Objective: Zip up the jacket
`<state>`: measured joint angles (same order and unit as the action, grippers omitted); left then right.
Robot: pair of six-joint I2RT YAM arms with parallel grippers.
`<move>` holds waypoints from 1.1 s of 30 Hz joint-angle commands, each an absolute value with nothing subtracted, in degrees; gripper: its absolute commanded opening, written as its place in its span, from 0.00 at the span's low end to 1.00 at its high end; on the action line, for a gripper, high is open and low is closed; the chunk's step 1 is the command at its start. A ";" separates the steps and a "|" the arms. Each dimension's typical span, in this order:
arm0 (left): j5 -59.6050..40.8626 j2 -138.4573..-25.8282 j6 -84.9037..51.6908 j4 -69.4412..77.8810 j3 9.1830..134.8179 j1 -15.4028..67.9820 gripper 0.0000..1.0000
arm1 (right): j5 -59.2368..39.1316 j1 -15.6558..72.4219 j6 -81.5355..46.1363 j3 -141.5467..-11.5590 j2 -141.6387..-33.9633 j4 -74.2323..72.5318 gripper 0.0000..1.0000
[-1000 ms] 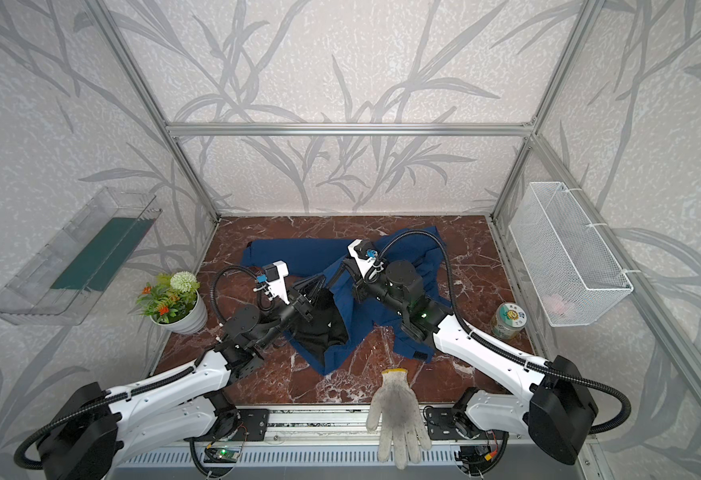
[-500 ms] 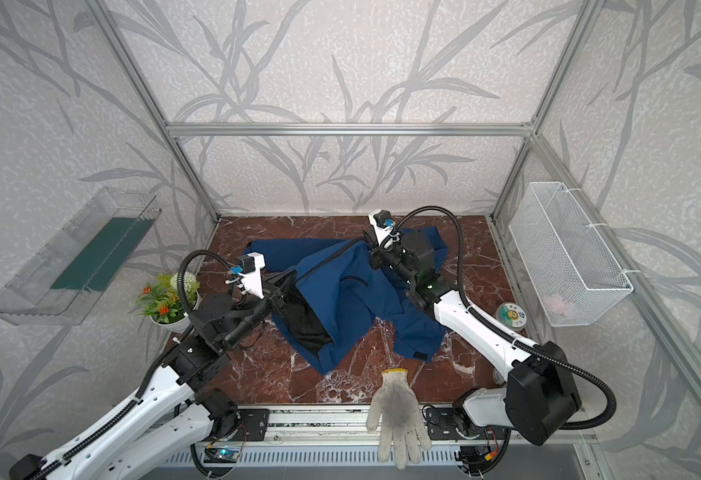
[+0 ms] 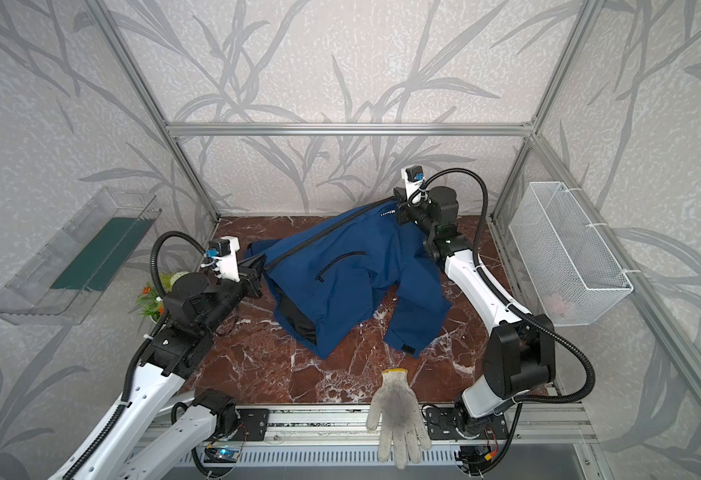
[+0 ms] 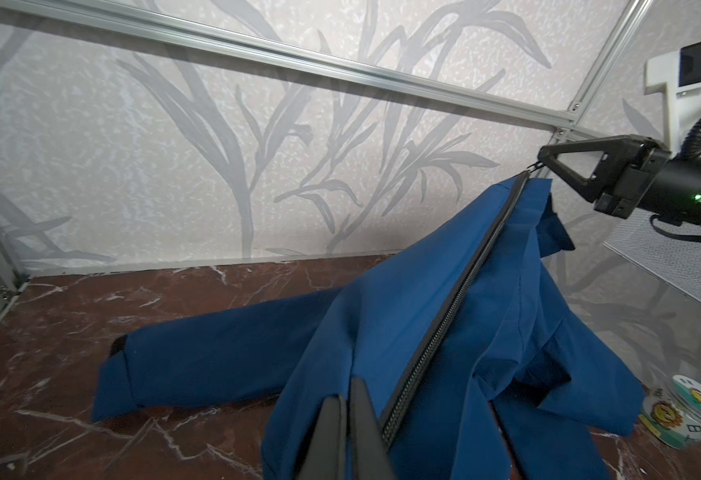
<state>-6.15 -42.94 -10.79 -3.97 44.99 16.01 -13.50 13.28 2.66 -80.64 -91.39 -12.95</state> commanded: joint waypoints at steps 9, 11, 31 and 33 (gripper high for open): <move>-2.48 -43.88 -4.29 -8.03 49.11 6.70 0.00 | -10.02 5.00 -0.60 -91.06 -93.54 -12.76 0.00; -1.53 -43.63 -3.33 -8.51 49.04 6.13 0.00 | -10.07 4.11 -0.79 -90.98 -93.28 -12.74 0.00; 6.61 -49.50 0.63 -3.16 50.65 4.63 0.00 | 11.79 2.68 0.37 -83.41 -91.08 -22.56 0.00; 6.79 -49.98 1.51 -2.95 51.44 4.61 0.00 | 14.85 2.72 1.11 -82.45 -90.97 -24.75 0.00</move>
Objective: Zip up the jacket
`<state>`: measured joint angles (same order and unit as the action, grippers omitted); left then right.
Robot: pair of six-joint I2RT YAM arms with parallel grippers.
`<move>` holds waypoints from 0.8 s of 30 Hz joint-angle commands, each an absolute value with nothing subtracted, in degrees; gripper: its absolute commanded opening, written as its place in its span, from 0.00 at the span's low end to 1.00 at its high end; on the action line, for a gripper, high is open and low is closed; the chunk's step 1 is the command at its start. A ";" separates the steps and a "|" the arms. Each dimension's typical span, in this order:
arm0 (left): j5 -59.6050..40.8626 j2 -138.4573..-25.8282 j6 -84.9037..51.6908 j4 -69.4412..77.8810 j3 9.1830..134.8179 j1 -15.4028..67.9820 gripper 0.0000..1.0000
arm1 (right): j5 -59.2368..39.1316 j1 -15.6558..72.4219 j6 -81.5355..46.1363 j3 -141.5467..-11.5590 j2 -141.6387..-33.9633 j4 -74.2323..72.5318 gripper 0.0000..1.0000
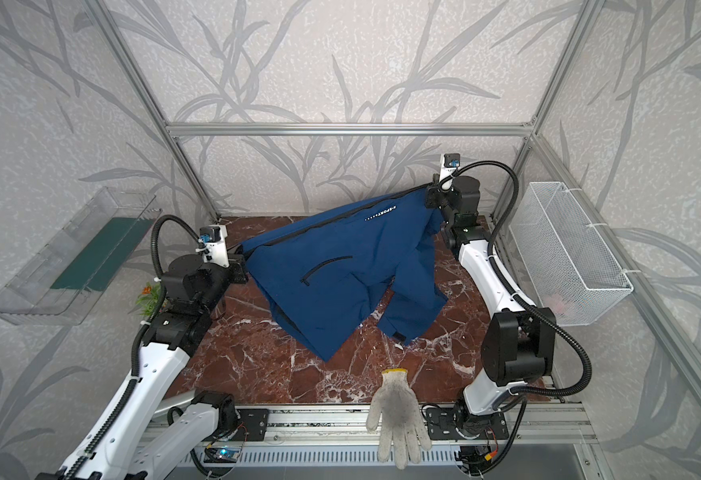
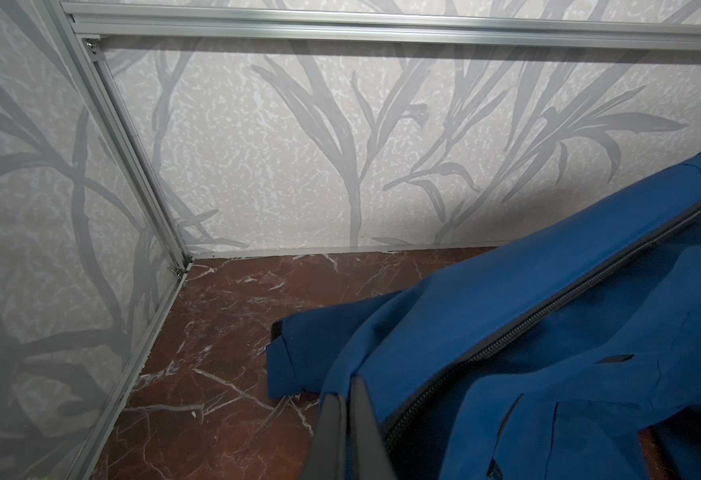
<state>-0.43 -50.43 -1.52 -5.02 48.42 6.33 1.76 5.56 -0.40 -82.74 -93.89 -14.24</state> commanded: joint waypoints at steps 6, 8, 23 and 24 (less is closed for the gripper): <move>6.41 -50.44 2.06 -3.17 51.99 4.62 0.00 | 19.27 2.55 3.60 -81.13 -91.11 -27.40 0.00; 5.26 -50.97 1.96 -2.69 51.94 4.58 0.00 | 17.84 2.55 3.43 -80.80 -91.14 -27.47 0.00; 2.21 -60.74 9.38 9.50 56.52 4.26 0.00 | 9.45 2.64 2.26 -73.79 -88.38 -37.08 0.00; 1.58 -59.31 8.66 9.53 54.07 4.23 0.00 | 10.78 2.84 2.37 -70.59 -86.10 -35.45 0.00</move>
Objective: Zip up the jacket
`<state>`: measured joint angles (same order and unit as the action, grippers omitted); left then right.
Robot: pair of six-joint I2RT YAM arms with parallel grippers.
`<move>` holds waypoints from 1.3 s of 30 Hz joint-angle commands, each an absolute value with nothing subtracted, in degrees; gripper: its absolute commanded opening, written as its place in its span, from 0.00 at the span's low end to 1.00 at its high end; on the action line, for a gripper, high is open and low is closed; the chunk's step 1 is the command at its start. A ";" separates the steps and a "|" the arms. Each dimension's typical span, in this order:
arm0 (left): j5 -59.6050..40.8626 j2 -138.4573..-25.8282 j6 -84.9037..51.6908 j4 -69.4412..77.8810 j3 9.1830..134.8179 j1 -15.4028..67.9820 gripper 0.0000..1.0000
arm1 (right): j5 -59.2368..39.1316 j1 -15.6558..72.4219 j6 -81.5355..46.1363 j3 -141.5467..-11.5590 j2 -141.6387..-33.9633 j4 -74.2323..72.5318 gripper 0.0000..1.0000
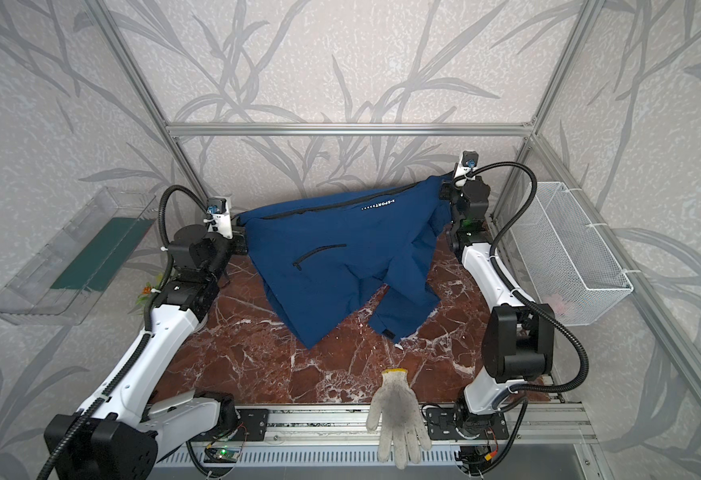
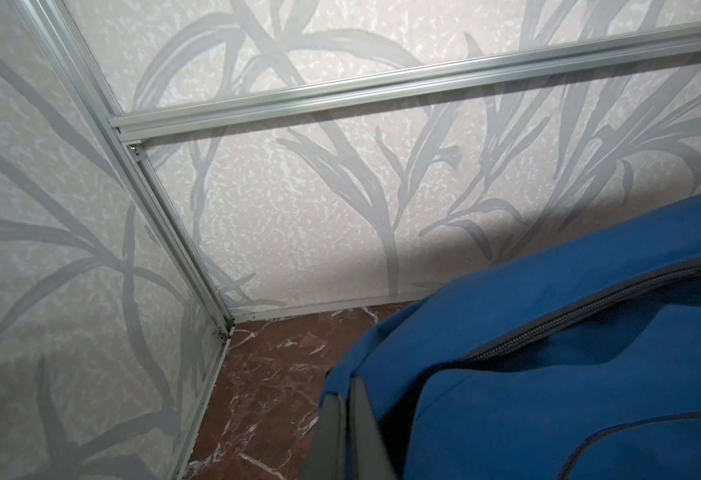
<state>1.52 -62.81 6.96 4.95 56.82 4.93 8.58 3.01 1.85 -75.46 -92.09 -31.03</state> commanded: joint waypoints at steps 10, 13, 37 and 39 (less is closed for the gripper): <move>-6.14 -41.01 -7.62 2.10 29.16 4.49 0.00 | 26.30 10.44 -10.30 -34.79 -60.57 -19.97 0.00; -4.93 -38.77 -8.25 -3.30 27.82 4.56 0.00 | 32.30 12.53 -14.71 -29.36 -55.62 -14.93 0.00; 11.53 -41.76 -4.82 6.44 23.75 4.24 0.99 | 42.19 14.15 -13.35 -24.90 -44.56 -3.12 0.99; 10.02 -46.51 -5.27 7.37 25.38 4.25 0.99 | 38.47 14.15 -8.80 -25.67 -48.55 -6.63 0.99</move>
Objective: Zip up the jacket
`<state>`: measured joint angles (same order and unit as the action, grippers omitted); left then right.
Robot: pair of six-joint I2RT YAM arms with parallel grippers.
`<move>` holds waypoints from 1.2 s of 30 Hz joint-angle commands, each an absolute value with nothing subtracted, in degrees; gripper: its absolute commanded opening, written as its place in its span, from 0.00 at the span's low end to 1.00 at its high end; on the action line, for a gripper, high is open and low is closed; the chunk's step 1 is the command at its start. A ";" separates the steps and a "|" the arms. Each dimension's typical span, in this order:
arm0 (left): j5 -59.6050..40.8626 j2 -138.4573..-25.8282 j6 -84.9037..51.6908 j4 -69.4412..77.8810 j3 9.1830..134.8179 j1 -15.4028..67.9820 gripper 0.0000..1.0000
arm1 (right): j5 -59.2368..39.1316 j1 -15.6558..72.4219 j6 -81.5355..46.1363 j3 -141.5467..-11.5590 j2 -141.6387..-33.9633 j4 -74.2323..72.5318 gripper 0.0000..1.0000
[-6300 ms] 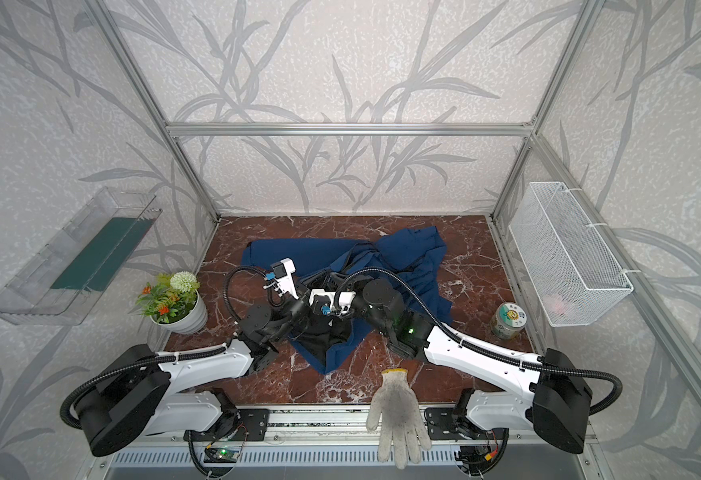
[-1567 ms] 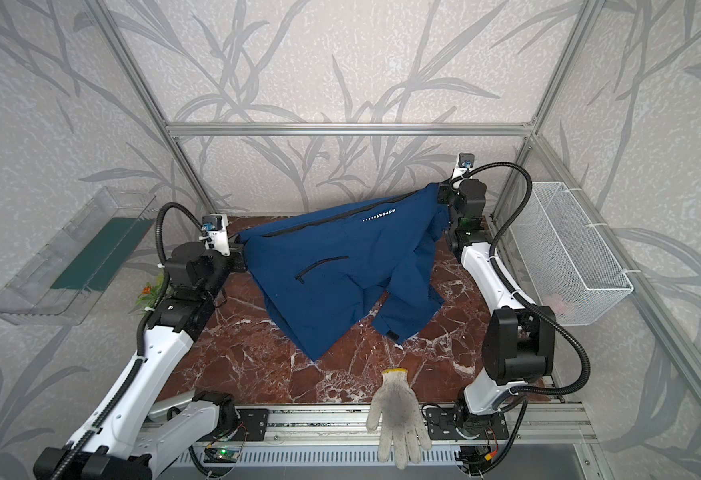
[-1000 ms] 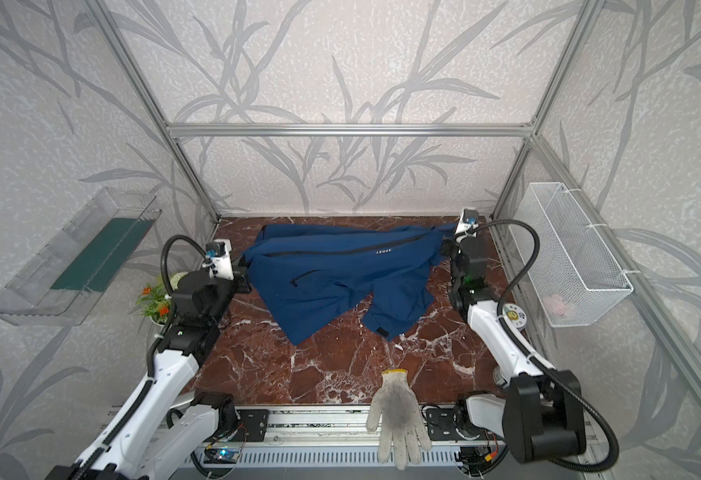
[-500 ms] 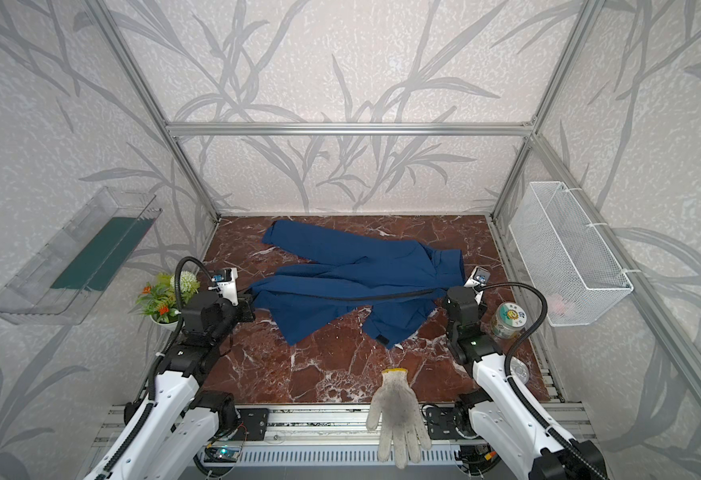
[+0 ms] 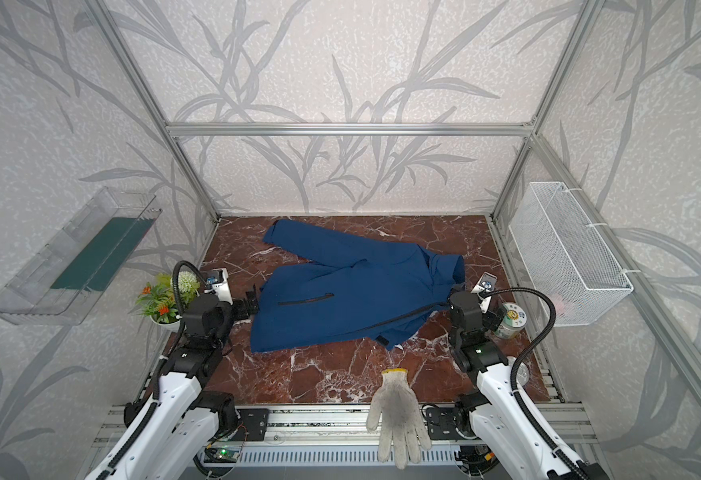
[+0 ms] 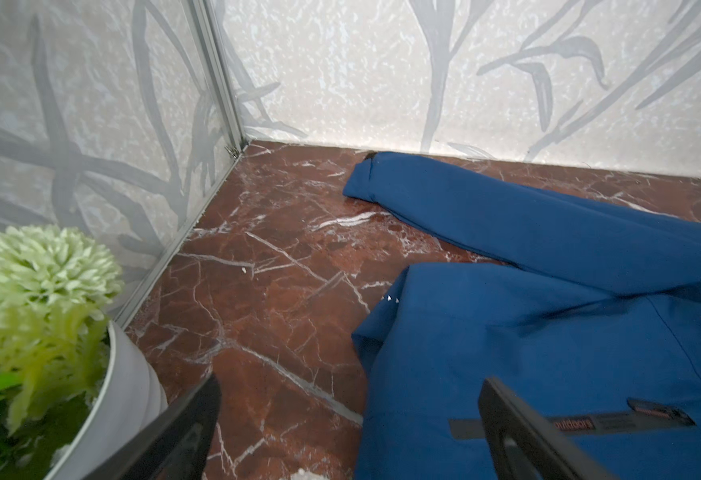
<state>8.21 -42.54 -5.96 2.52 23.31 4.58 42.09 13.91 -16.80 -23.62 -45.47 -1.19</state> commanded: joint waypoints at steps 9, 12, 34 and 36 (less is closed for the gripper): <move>7.04 -63.56 -3.04 18.81 26.03 4.25 0.99 | 27.08 12.30 -2.16 -32.55 -67.08 -15.09 0.99; 6.52 -67.48 -3.29 21.83 25.85 4.26 0.99 | 24.60 11.55 -1.69 -31.42 -71.37 -19.93 0.99; -2.54 -79.49 0.13 29.40 26.91 4.25 0.99 | 12.75 8.09 2.55 -22.21 -88.87 -51.32 0.99; -2.30 -76.89 -0.94 30.49 24.61 4.34 0.99 | 12.70 8.09 2.55 -22.24 -88.85 -51.23 0.99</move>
<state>0.16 -80.29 -1.06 28.84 27.05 4.49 13.93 8.27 2.07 -21.06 -89.19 -48.88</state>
